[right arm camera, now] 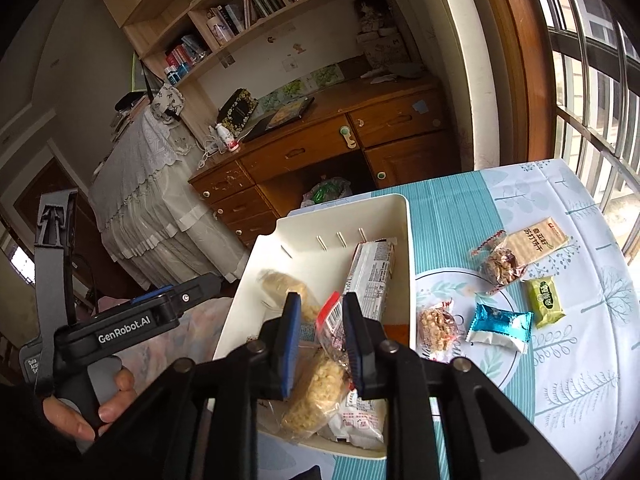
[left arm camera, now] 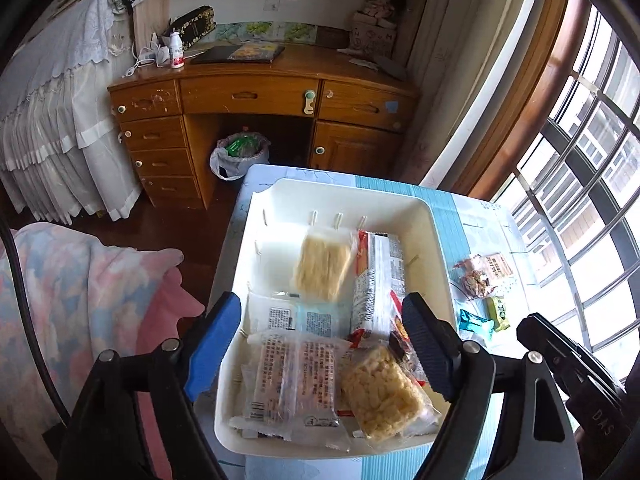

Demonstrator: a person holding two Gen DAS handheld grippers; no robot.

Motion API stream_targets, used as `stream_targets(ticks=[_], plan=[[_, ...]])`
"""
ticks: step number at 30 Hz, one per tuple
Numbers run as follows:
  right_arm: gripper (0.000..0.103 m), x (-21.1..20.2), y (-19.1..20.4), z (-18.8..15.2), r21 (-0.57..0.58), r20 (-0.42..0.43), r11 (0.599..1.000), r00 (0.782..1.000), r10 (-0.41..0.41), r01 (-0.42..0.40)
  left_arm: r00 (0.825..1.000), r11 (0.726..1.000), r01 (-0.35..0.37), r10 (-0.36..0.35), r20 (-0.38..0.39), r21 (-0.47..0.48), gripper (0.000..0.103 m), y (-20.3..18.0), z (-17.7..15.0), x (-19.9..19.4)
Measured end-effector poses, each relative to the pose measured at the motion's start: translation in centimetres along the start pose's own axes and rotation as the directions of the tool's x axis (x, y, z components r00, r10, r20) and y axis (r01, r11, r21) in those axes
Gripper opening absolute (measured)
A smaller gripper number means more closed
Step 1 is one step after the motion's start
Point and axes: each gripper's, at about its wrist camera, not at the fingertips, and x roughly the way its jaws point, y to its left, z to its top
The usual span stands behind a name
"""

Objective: Organize snacks
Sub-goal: 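Open both tools to drop the two bags into the white tray, then withdraw both tools from the tray toward the remaining packets on the table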

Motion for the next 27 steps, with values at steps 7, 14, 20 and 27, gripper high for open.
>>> stream_targets(ticks=[7,14,20,27], plan=[[0.025,-1.6,-1.9,-0.4,0.012,0.0,0.999,0.999,-0.048,0.048,0.999,0.999,0.049,-0.049,-0.016,0.007,0.082,-2.1,-0.9,-1.3],[0.025,-3.5,-4.1,-0.7,0.012,-0.011,0.996,0.996,-0.087,0.087,0.996,0.997,0.082,-0.082,-0.045,-0.011,0.082,-4.8,-1.8,-2.2],[0.026,-4.9,-6.3,-0.6,-0.02,-0.032,0.992,0.992,-0.122,0.121,0.993,0.996,0.091,-0.092,-0.069,-0.025,0.082,-7.5,-2.7,-2.5],[0.036,-6.2,-8.6,0.1,-0.072,-0.061,0.989,0.989,-0.137,0.133,0.993,0.995,0.088,-0.092,-0.08,-0.046,0.085,-11.2,-3.5,-2.6]])
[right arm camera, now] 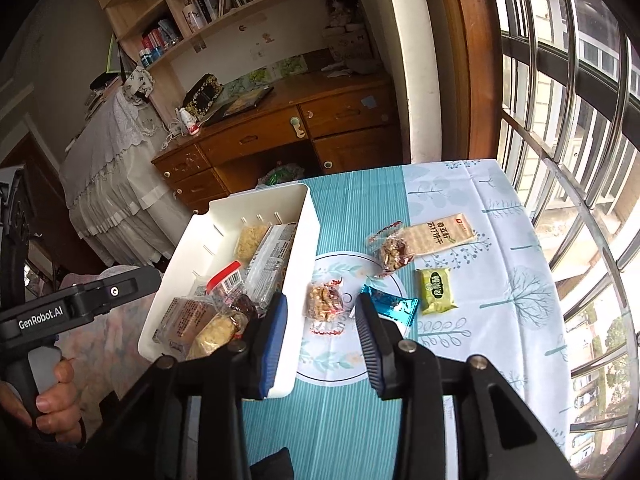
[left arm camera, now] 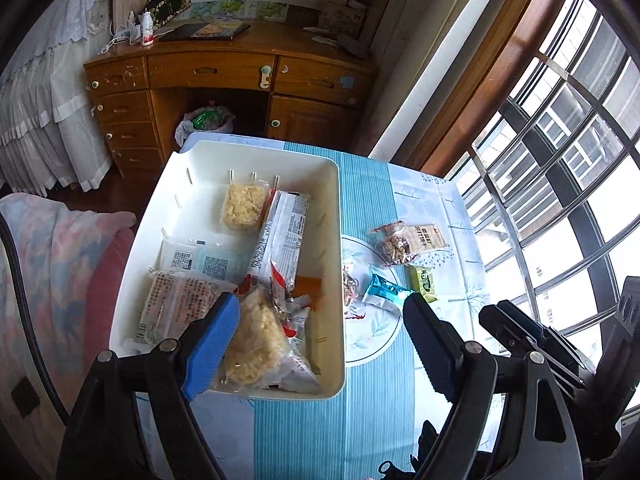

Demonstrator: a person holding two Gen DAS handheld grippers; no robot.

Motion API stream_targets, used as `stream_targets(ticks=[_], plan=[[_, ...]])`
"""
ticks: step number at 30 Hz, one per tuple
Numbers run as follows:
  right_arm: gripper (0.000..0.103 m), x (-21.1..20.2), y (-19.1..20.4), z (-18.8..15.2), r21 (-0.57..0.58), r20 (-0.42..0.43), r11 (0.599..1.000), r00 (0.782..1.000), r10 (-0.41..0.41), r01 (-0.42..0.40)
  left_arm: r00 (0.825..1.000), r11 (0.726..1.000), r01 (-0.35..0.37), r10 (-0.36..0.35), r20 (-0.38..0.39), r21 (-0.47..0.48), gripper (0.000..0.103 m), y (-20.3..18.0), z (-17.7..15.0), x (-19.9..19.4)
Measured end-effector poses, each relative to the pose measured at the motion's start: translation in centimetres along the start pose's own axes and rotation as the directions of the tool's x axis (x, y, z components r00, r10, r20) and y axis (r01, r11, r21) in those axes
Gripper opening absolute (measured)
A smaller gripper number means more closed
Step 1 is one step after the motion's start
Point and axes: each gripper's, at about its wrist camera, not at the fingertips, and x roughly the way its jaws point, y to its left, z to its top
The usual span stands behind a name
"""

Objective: Organize snacks
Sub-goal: 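Withdraw both tools from the tray toward the remaining packets on the table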

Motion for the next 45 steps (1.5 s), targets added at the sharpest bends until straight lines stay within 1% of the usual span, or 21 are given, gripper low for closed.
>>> stream_targets(ticks=[5,11,17,20,22,23,25,29,32,35,41,43,45], plan=[[0.04,-0.6,-1.6,0.3,-0.068,-0.016,0.998,1.0,-0.014,0.013,1.0,1.0,-0.003,0.003,-0.001,-0.029,0.086,-2.5,-0.6,0.7],[0.04,-0.8,-3.1,0.3,-0.176,-0.021,0.983,0.999,-0.048,0.044,1.0,0.997,-0.011,0.01,-0.017,-0.073,0.087,-5.3,-1.0,2.3],[0.04,-0.4,-4.3,0.2,-0.295,-0.028,0.953,0.997,-0.078,0.066,0.996,0.99,-0.034,0.022,-0.086,-0.139,0.087,-7.4,-1.2,5.0],[0.041,-0.2,-5.1,-0.1,-0.337,-0.032,0.939,0.996,-0.085,0.069,0.989,0.979,-0.038,0.009,-0.147,-0.201,0.087,-7.9,-1.3,6.6],[0.041,0.0,-5.6,-0.2,-0.364,-0.029,0.928,0.996,-0.089,0.072,0.984,0.969,-0.054,0.011,-0.176,-0.242,0.087,-8.2,-1.4,7.5],[0.043,0.2,-6.0,-0.2,-0.375,-0.028,0.924,0.995,-0.093,0.076,0.981,0.963,-0.068,0.017,-0.193,-0.259,0.087,-8.3,-1.3,8.0],[0.049,0.6,-6.7,-0.1,-0.388,-0.029,0.919,0.995,-0.093,0.074,0.972,0.952,-0.096,0.027,-0.232,-0.292,0.087,-8.5,-1.2,9.0],[0.05,1.6,-8.1,-0.3,-0.402,-0.031,0.913,0.995,-0.092,0.071,0.954,0.927,-0.118,0.007,-0.3,-0.355,0.087,-8.9,-1.0,11.1],[0.051,2.6,-8.9,-0.7,-0.417,-0.017,0.906,0.996,-0.082,0.068,0.938,0.908,-0.157,0.014,-0.347,-0.388,0.087,-9.2,-0.8,12.8],[0.051,4.1,-9.5,-1.1,-0.424,-0.008,0.903,0.997,-0.075,0.064,0.927,0.89,-0.175,0.004,-0.376,-0.421,0.087,-9.3,-0.7,14.5],[0.052,7.2,-10.3,-2.1,-0.434,-0.018,0.9,0.999,-0.046,0.034,0.909,0.857,-0.228,0.018,-0.417,-0.462,0.087,-9.1,-0.7,17.9],[0.057,8.3,-10.5,-2.4,-0.439,-0.022,0.898,0.999,-0.042,0.028,0.896,0.844,-0.266,0.037,-0.443,-0.465,0.087,-8.9,-0.8,19.2],[0.058,9.3,-10.8,-2.7,-0.439,-0.021,0.898,0.999,-0.038,0.025,0.887,0.829,-0.281,0.033,-0.46,-0.483,0.087,-8.6,-1.0,20.5]])
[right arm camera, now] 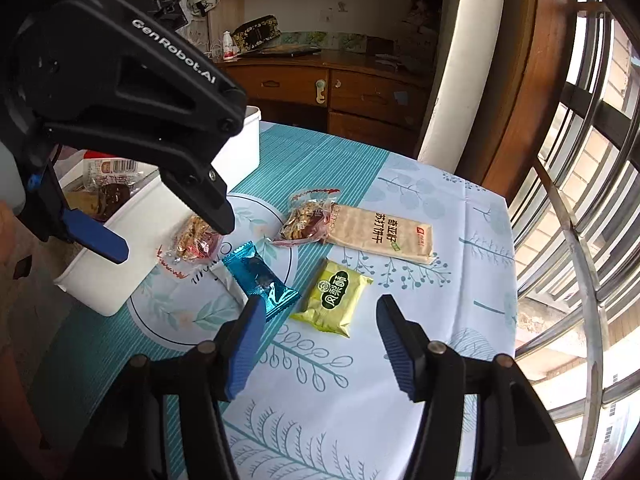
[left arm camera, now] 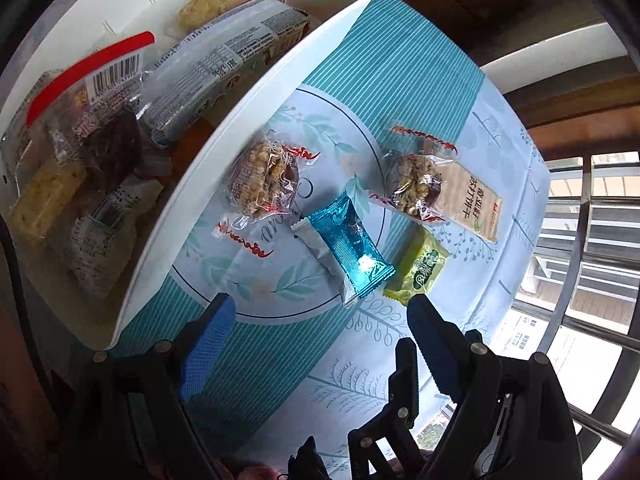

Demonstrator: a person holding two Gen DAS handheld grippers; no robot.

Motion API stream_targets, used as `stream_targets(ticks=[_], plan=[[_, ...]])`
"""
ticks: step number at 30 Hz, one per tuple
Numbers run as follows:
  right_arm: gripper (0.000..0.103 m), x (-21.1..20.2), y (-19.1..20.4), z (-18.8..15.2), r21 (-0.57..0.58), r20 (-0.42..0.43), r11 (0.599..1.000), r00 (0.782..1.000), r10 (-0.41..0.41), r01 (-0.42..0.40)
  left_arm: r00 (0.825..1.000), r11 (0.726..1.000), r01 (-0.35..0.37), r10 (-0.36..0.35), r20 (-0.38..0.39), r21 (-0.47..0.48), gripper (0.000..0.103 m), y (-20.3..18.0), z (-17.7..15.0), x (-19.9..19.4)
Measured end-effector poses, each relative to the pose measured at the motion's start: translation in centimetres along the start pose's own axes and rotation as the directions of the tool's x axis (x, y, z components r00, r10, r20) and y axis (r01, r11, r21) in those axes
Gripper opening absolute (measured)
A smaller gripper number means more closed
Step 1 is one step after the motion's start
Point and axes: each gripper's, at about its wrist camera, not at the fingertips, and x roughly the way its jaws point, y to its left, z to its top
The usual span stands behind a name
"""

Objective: Organize snacks
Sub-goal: 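Withdraw both tools from the tray toward the remaining packets on the table, then grasp the blue foil sachet with left tool while right tool reaches green sachet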

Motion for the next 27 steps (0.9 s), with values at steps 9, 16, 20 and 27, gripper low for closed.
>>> stream_targets(ticks=[9,16,20,27], plan=[[0.058,4.2,-1.1,-1.3,0.008,-0.021,0.999,0.999,0.035,-0.035,0.999,0.999,-0.036,0.035,-0.026,-0.021,0.087,-0.8,1.4,3.9],[0.058,5.9,-1.2,-1.6,0.027,-0.037,0.998,0.997,0.065,-0.064,0.996,0.996,-0.075,0.073,-0.051,-0.037,0.087,-1.1,2.1,6.4],[0.058,6.5,-1.1,-1.8,0.041,-0.049,0.997,0.997,0.067,-0.065,0.993,0.994,-0.101,0.098,-0.067,-0.038,0.087,-1.2,2.5,7.5],[0.052,7.2,-1.2,-1.9,0.068,-0.075,0.995,0.994,0.077,-0.072,0.989,0.99,-0.139,0.137,-0.064,-0.03,0.087,-1.4,3.5,8.6]])
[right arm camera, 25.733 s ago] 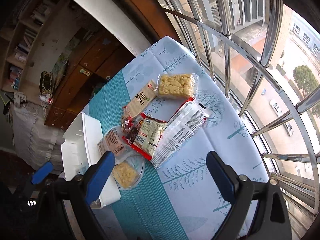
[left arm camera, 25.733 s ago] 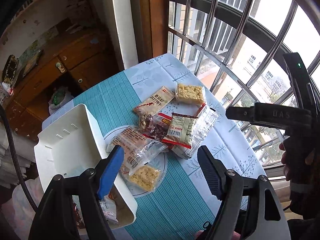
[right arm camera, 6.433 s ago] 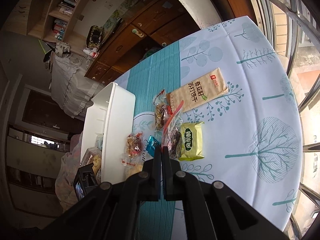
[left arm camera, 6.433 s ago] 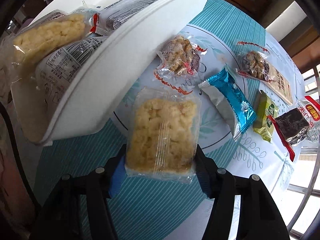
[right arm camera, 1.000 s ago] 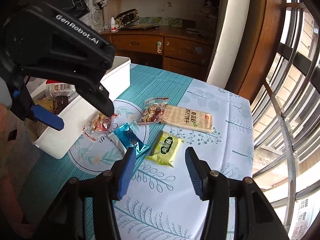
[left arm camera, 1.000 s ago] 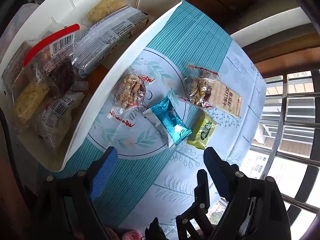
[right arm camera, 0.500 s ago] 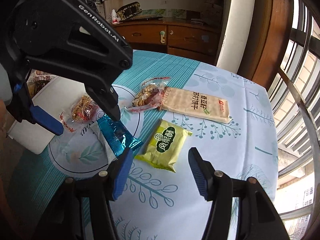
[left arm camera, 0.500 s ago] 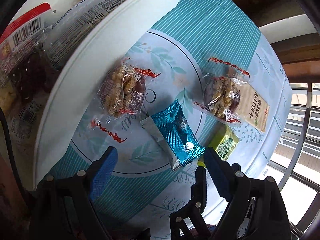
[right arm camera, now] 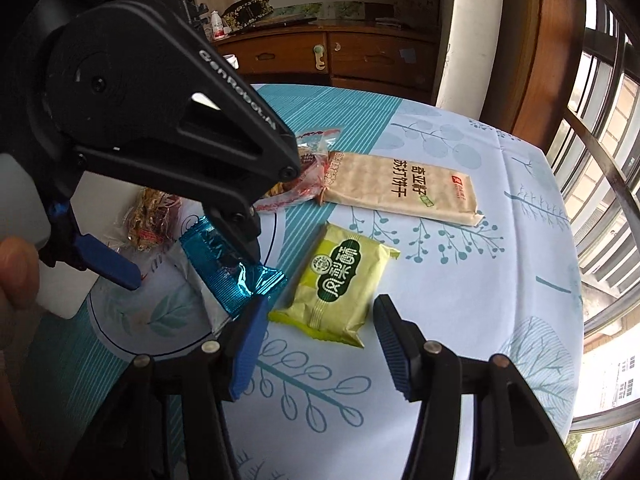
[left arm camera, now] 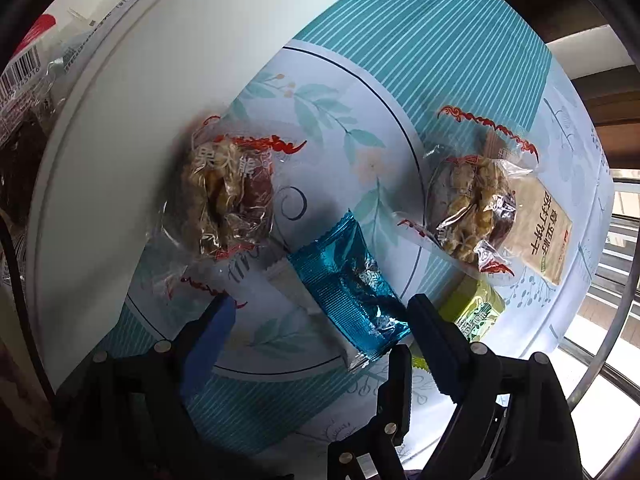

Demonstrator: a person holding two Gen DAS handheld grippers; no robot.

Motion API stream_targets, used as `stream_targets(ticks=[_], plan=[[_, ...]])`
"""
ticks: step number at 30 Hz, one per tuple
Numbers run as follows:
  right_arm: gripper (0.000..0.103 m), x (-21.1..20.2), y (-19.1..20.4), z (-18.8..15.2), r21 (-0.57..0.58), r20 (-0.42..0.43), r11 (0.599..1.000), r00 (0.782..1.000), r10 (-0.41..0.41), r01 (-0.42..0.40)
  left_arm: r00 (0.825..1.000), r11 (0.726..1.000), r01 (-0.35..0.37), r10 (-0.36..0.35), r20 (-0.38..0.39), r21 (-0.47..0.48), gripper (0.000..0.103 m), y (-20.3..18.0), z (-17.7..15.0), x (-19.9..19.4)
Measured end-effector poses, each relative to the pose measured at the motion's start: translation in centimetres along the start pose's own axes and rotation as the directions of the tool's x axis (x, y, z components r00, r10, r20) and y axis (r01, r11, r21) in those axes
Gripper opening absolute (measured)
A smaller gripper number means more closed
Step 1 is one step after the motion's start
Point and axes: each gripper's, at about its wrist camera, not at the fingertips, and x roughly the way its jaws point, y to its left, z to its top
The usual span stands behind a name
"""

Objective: Organize snacks
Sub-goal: 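Grasp the blue foil sachet with left tool while right tool reaches green sachet, then lift the blue sachet with left tool while right tool grasps the green sachet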

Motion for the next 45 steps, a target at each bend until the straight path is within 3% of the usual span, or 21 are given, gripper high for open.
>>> stream_targets(ticks=[6,11,18,24,32,42,43,45], plan=[[0.051,0.0,-0.6,-0.1,-0.004,0.004,1.0,1.0,0.018,-0.018,0.999,0.999,-0.04,0.04,-0.007,-0.019,0.087,-1.8,1.7,0.3],[0.049,-0.2,-1.0,-0.1,-0.004,-0.004,1.0,1.0,0.006,-0.006,0.998,0.997,-0.064,0.064,-0.015,-0.037,0.078,-1.9,1.7,1.0],[0.049,-0.8,-1.8,-0.3,0.012,-0.01,1.0,1.0,-0.014,0.014,0.999,0.999,-0.042,0.042,-0.004,-0.025,0.047,-2.2,1.2,0.8],[0.043,-1.8,-2.6,-0.2,0.025,-0.002,0.999,0.999,-0.035,0.035,0.999,0.999,-0.036,0.036,-0.037,-0.006,0.032,-3.4,0.8,1.1],[0.038,-2.8,-2.5,0.0,0.009,0.001,0.998,0.998,-0.055,0.055,0.998,0.999,-0.016,0.018,-0.054,0.032,0.029,-3.4,-3.1,-0.3],[0.034,-5.7,-1.7,0.6,-0.043,0.014,0.996,0.997,-0.079,0.08,0.999,0.998,0.013,-0.01,-0.051,0.067,0.029,-3.0,-5.2,-4.7],[0.026,-6.0,-1.6,0.7,-0.047,0.015,0.996,0.997,-0.08,0.081,0.999,0.997,0.018,-0.014,-0.047,0.07,0.029,-3.1,-5.2,-5.4],[0.001,-6.7,-1.4,1.0,-0.052,0.013,0.996,0.997,-0.076,0.076,0.999,0.997,0.027,-0.024,-0.037,0.076,0.029,-2.8,-5.6,-6.7]])
